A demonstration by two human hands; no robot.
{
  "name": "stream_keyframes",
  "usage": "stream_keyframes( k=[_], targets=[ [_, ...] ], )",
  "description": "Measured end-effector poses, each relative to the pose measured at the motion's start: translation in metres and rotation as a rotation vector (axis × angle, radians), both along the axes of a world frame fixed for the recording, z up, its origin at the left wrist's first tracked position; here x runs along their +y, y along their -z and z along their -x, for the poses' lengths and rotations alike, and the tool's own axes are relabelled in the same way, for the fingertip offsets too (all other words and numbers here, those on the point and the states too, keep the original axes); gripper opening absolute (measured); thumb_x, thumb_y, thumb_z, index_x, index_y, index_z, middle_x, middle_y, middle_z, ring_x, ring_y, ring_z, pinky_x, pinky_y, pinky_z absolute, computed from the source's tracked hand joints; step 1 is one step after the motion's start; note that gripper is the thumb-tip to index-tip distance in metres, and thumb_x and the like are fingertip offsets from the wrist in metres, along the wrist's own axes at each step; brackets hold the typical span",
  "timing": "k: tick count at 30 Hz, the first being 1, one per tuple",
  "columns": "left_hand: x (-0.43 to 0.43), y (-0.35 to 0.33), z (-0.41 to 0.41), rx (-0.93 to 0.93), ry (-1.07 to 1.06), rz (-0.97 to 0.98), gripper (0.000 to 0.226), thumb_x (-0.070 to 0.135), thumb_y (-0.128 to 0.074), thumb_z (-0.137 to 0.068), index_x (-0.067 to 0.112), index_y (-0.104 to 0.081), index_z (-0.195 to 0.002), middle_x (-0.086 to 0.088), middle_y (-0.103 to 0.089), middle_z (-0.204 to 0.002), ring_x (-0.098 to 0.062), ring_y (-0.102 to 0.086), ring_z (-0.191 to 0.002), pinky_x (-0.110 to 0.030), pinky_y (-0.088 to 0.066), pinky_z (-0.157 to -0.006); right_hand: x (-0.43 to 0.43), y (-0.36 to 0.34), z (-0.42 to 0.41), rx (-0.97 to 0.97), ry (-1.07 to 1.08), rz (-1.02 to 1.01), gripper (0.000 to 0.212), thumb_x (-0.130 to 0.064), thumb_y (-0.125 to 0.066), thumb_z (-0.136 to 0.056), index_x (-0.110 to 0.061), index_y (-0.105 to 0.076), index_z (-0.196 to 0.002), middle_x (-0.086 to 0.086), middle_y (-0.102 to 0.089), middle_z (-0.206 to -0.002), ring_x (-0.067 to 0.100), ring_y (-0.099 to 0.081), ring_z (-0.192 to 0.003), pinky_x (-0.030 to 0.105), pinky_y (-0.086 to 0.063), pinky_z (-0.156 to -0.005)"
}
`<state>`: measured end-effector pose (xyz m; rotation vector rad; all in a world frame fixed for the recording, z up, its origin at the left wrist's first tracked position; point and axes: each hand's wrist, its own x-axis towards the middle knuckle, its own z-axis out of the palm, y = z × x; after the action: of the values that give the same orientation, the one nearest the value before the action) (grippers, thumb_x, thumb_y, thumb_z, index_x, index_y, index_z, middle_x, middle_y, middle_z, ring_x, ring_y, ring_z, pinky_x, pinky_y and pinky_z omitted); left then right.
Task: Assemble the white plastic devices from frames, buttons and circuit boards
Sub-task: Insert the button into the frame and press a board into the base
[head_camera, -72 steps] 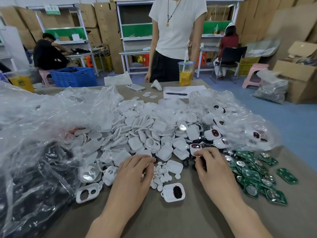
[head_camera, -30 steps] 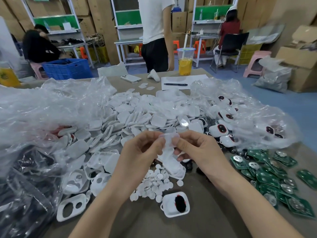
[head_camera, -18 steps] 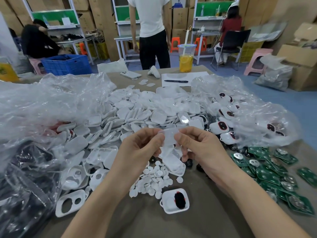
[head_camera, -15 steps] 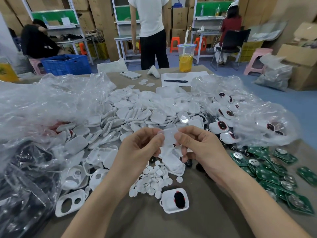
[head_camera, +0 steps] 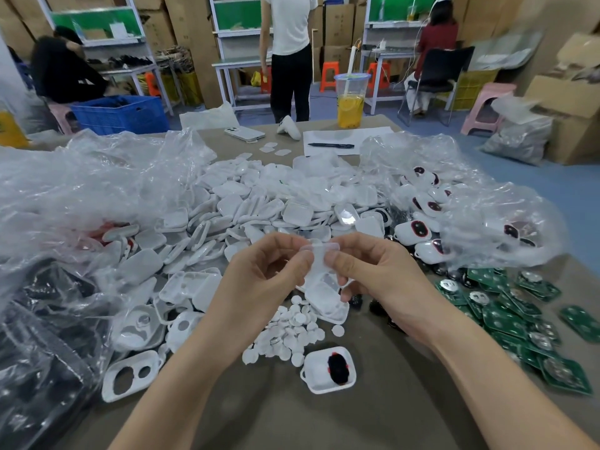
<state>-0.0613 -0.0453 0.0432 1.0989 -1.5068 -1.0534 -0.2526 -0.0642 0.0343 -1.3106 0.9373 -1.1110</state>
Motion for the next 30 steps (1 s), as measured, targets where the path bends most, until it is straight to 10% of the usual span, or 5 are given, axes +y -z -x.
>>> stream_keyframes(
  k=[11, 19, 30],
  targets=[
    [0.039, 0.017, -0.016, -0.300, -0.148, 0.408, 0.004, 0.032, -0.066, -0.090, 0.035, -0.065, -0.090, 0.009, -0.066, -0.091, -0.013, -0.061, -0.077, -0.015, -0.047, -0.065, 0.020, -0.004, 0.014, 0.101, 0.013, 0.094, 0.015, -0.038, -0.081, -0.074, -0.030, -0.069, -0.077, -0.005, -0.064, -0.065, 0.013, -0.058, -0.056, 0.014, -0.047, -0.058],
    [0.060, 0.027, -0.022, -0.735, 0.084, 0.744, 0.017, 0.016, -0.058, -0.095, 0.014, -0.074, -0.089, 0.004, -0.063, -0.098, -0.003, -0.057, -0.081, -0.011, -0.043, -0.070, 0.054, 0.013, 0.041, 0.443, -0.053, 0.282, 0.030, -0.061, -0.069, -0.080, -0.042, -0.069, -0.104, -0.017, -0.069, -0.091, 0.004, -0.064, -0.080, 0.018, -0.051, -0.069],
    [0.057, 0.028, -0.015, -0.869, 0.200, 0.753, 0.017, 0.018, -0.059, -0.095, 0.017, -0.075, -0.092, 0.001, -0.064, -0.095, -0.006, -0.053, -0.072, -0.013, -0.044, -0.067, 0.055, 0.024, 0.044, 0.807, -0.279, 0.372, 0.054, -0.060, -0.075, -0.079, -0.060, -0.046, -0.125, -0.036, -0.051, -0.120, -0.006, -0.049, -0.113, 0.004, -0.035, -0.086]
  ],
)
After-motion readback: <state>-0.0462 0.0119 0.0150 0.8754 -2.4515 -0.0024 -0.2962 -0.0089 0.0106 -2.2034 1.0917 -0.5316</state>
